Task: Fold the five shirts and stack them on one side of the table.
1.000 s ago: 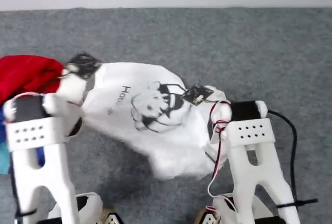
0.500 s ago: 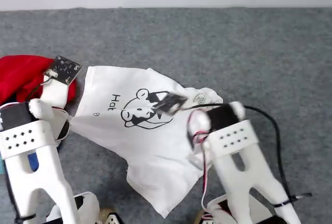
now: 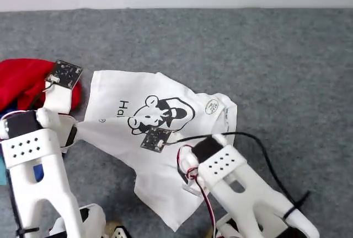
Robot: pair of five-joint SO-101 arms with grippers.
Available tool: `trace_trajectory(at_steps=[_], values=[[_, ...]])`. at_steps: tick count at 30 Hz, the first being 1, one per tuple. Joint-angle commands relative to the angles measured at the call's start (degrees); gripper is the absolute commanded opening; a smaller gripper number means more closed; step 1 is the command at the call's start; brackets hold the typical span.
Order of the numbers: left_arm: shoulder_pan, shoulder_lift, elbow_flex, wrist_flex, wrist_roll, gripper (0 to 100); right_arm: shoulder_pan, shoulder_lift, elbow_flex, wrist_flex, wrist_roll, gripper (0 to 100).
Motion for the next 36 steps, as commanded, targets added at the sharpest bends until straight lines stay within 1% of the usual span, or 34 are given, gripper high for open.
trace_trajectory(at_steps=[1, 4, 6, 10, 13, 19, 21, 26, 29, 36], values=[[-0.53, -2.02, -1.01, -1.23, 0.62, 1, -0.13, -1.01, 3.52, -9.27, -0.44, 16.9], [-0.53, -2.02, -1.01, -1.05, 0.62, 1, -0.13, 1.1, 4.75, -13.14, -0.35, 7.1], [-0.62, -2.02, -1.01, -1.05, 0.62, 1, -0.13, 4.35, 4.66, -14.55, -0.35, 3.2], [-0.62, -2.02, -1.01, -1.05, 0.62, 1, -0.13, 12.97, 2.81, -16.75, -0.35, 2.5], [-0.62, -2.02, -1.01, -1.05, 0.62, 1, 0.92, 19.56, -1.67, -16.84, -0.44, 2.5], [-0.62, -2.11, -2.51, 0.26, 0.62, 1, 9.27, 31.16, -16.0, -17.27, -0.09, 2.5], [-0.62, -2.11, -4.79, 1.93, 0.62, 1, 11.74, 34.86, -21.71, -17.27, 1.93, 2.5], [-0.62, -2.11, -10.59, 5.63, 0.62, 1, 15.34, 42.51, -36.66, -16.4, 4.04, 2.5], [-0.62, -2.11, -11.56, 6.68, 0.62, 1, 15.34, 45.41, -44.75, -11.47, 4.04, 2.8], [-0.7, -2.11, -11.47, 6.51, 0.62, 1, 12.09, 46.37, -55.74, 8.22, 3.78, 3.1]])
